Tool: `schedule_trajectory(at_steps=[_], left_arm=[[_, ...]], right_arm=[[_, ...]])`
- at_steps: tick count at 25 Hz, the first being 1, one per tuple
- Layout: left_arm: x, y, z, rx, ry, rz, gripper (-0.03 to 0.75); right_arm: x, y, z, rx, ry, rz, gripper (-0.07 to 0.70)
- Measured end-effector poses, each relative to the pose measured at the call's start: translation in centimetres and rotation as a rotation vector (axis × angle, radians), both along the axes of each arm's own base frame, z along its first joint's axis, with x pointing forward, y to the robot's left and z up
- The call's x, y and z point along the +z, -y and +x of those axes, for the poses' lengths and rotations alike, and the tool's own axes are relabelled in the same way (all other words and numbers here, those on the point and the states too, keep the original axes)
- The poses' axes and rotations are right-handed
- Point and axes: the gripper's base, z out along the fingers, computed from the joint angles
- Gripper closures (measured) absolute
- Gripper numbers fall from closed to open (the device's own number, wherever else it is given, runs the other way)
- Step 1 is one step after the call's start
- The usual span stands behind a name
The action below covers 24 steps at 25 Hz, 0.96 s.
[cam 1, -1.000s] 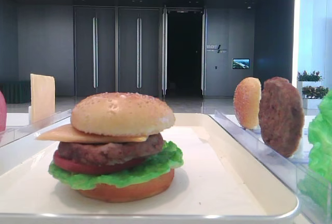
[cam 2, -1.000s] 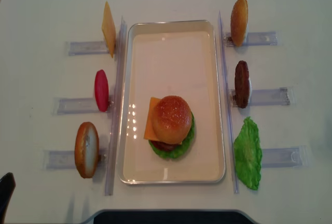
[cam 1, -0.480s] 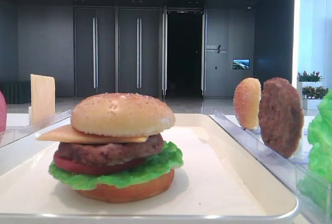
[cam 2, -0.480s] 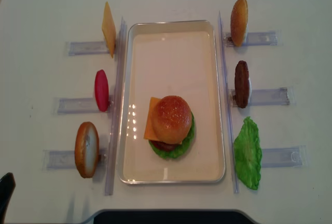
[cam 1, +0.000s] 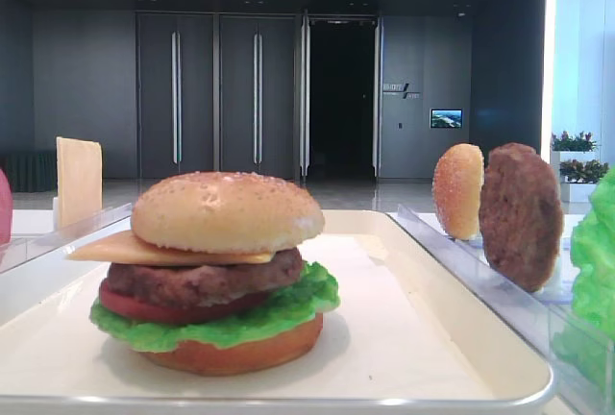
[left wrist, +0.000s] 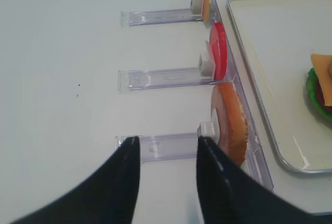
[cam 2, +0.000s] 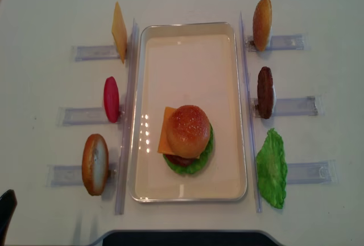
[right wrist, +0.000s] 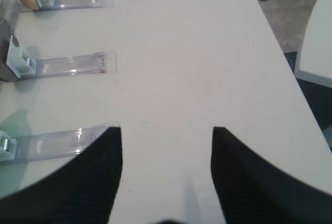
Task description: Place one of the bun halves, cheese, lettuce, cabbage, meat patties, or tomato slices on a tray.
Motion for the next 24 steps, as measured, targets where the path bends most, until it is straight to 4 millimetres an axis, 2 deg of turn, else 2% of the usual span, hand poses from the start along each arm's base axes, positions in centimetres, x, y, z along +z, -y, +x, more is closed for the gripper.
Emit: schedule_trajectory(at_steps=[14,24], left_arm=[[0.00,0.00,0.00,0.000,0.000,0.000,0.433],[0.00,0.00,0.00,0.000,0.000,0.000,0.433]], right_arm=[[-0.31,-0.14,0.47,0.011,0.041,0.006,0.234],[-0.49,-0.11,0.04,0.014,0.091,0.007,0.237]])
